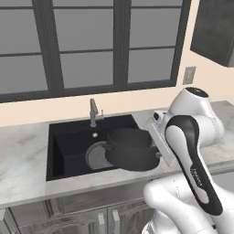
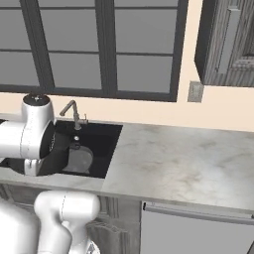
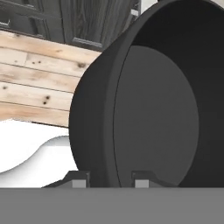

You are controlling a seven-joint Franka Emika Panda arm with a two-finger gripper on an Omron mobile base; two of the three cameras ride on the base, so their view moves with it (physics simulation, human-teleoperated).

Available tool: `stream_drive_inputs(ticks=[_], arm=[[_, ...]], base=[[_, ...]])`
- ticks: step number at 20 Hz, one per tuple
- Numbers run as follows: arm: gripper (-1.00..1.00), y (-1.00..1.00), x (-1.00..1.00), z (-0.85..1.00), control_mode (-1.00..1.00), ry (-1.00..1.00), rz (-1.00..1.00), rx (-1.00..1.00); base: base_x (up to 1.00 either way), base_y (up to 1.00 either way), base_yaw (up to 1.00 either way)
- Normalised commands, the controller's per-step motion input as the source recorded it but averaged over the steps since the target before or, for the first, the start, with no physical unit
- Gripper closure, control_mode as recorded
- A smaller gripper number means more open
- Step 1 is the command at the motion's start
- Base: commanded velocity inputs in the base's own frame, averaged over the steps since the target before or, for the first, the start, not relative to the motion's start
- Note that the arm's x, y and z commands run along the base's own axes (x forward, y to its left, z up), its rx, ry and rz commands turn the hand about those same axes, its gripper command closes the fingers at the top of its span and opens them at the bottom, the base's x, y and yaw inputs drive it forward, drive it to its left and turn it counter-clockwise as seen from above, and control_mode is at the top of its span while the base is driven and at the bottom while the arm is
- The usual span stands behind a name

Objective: Move the pot and pan from the stove into the sink.

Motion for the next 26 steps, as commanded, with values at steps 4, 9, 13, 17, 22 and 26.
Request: stream_drive_inputs(ticks=[4, 9, 13, 17, 22, 26], arm=[[1.0, 0.36, 0.71, -0.16, -1.0, 0.06, -0.02, 0.0], [1.0, 0.33, 0.75, -0.19, -1.0, 0.03, -0.03, 0.0], [1.0, 0.18, 0.54, -0.25, -1.0, 0.0, -0.01, 0.0], [1.0, 0.02, 0.08, -0.06, -1.0, -0.03, -0.01, -0.01], [1.0, 0.0, 0.01, -0.13, -1.0, -0.01, 0.01, -0.01], [1.0, 0.0, 0.0, -0.42, -1.0, -0.11, 0.06, -0.05]], base=[[0.0, 0.0, 0.0], [0.0, 0.0, 0.0], [0.0, 0.0, 0.0], [0.0, 0.0, 0.0], [0.0, 0.0, 0.0], [0.0, 0.0, 0.0]])
